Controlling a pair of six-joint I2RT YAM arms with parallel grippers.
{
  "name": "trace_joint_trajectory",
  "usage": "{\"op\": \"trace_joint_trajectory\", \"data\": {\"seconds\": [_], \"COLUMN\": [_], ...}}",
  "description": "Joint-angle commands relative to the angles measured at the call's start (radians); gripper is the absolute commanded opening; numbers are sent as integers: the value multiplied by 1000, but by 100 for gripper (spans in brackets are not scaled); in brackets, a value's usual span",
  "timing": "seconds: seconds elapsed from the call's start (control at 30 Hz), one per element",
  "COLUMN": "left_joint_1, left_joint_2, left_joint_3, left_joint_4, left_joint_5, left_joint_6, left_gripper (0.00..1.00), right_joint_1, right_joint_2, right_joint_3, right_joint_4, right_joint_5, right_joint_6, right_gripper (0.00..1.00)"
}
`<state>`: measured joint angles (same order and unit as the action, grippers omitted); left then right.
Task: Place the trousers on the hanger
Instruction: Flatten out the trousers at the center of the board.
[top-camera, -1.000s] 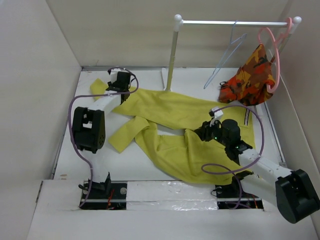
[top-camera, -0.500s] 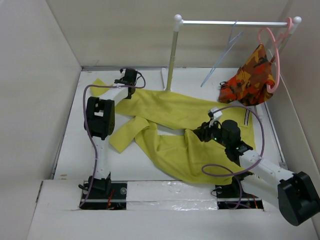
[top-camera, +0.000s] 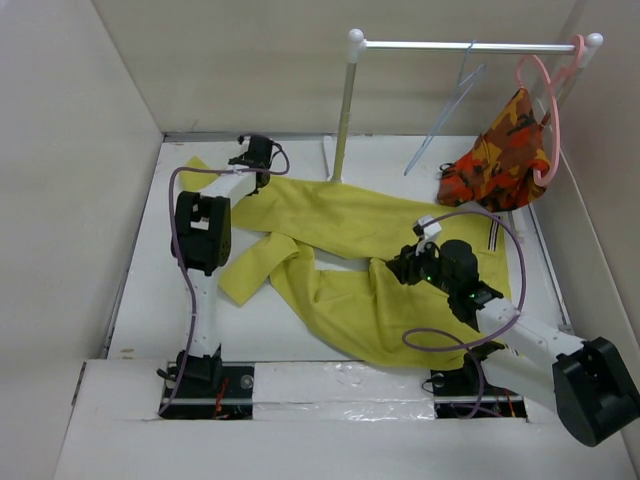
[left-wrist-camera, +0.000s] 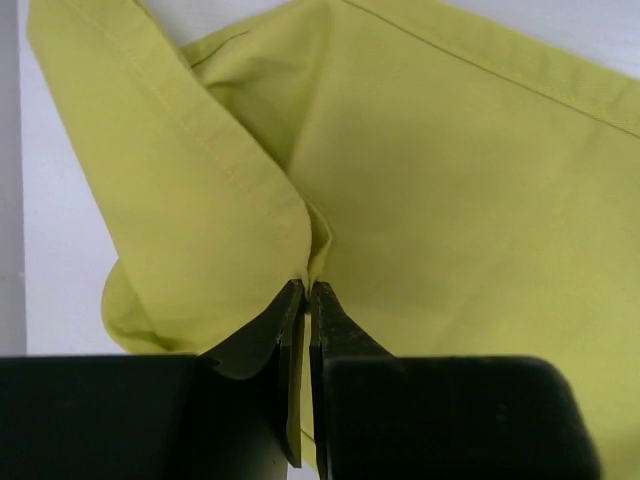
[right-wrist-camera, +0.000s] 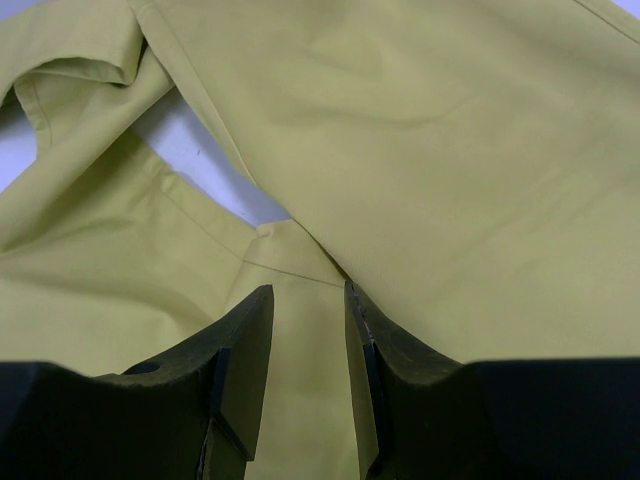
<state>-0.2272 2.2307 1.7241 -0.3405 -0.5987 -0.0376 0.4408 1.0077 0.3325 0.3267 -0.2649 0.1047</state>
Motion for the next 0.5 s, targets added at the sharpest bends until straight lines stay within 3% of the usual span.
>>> {"op": "trace_joint_trajectory", "data": {"seconds": [0.0,0.2,0.23,0.4,0.43,0.47], "left_joint_1": [28,103,174,271,293,319], "left_joint_2": [-37,-187,-234,-246,-249,-253], "left_joint_3": [0,-105,-139,-135,-136,-139], "left_joint_4": [9,89,106,75,75,77], "left_joint_5": [-81,-174,-215,-291,-279,-251], "left_joint_6": [-10,-91,-140,-154,-153,-169], "left_gripper": [0,0,0,1,5,16], "right_joint_1": [10,19,19,29,29,29], "right_joint_2": [9,12,20,25,25,23], "right_joint_3": [43,40,43,42,40,40], "right_joint_4": [38,40,40,38,37,35], "right_joint_5": [18,23,21,23,23,21], "right_joint_6": [-20,-22,-23,-23,-25,-25], "right_gripper": [41,41,41,41,41,41]}}
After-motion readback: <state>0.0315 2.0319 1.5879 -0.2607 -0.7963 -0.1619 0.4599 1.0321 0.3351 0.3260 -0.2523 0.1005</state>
